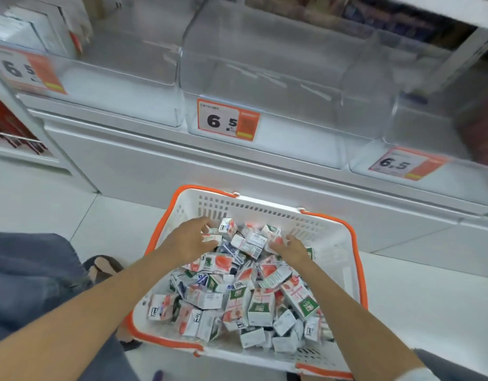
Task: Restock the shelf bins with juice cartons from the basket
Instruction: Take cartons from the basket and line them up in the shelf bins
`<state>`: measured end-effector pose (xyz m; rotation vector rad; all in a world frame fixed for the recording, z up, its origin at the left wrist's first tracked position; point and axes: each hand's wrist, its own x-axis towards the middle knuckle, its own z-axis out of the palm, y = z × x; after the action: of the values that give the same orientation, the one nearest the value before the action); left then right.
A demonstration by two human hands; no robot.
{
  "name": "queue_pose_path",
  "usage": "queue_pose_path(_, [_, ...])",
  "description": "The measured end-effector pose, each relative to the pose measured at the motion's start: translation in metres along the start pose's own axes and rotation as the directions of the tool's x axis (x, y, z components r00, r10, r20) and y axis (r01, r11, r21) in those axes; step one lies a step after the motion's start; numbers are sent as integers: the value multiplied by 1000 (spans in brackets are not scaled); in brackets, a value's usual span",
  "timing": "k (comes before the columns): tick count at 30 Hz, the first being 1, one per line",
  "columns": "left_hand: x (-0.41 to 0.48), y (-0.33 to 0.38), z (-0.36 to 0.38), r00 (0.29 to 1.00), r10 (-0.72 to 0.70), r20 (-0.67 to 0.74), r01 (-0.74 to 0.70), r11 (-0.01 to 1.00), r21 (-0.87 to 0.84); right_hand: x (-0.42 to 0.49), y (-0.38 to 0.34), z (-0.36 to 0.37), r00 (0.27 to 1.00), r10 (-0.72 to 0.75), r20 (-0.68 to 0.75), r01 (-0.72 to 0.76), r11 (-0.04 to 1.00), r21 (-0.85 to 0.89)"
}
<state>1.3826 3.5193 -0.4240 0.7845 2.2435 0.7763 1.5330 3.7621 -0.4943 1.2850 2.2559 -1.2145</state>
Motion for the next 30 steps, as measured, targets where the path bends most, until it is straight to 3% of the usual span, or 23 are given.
queue_pose_path(2, [4,-3,5,1000,-26,-1,26,1000,-10,7,1,15,999,28,-23,-28,1000,-7])
queue_pose_path(5, [12,-3,14,997,-72,6,72,997,-20,6,2,21,985,46,-166,-36,997,62])
queue_pose_path(9, [26,18,34,994,-109,-2,107,979,-173,-16,-2,5,965,-6,-260,84,953,292])
queue_pose_path(11, [32,37,48,976,-188,114,218,898,-384,-30,-12,-8,979,-174,-103,199,922,332])
queue_pose_path(13, [35,51,58,910,-290,296,414,675,-610,-37,-25,-19,937,-294,189,223,920,323])
queue_pose_path(14, [36,52,60,888,-332,318,458,593,-662,-38,-29,-20,911,-305,279,212,924,320])
queue_pose_path(15, [35,49,59,883,-371,288,461,573,-678,-34,-30,-19,906,-304,294,202,922,330])
queue_pose_path(17, [31,34,52,881,-414,230,450,580,-679,-18,-29,-11,952,-239,189,169,930,326])
queue_pose_path(20, [21,10,36,867,-419,269,469,507,-723,6,-27,16,993,-86,75,77,989,123])
queue_pose_path(23, [18,-4,26,877,-404,260,446,484,-753,17,-29,45,994,-106,6,107,992,-62])
queue_pose_path(27, [20,-6,25,882,-397,254,433,469,-770,3,-31,49,976,-141,-167,151,988,45])
queue_pose_path(30, [23,-3,24,887,-400,232,422,496,-759,-17,-36,25,958,-221,-184,253,952,171])
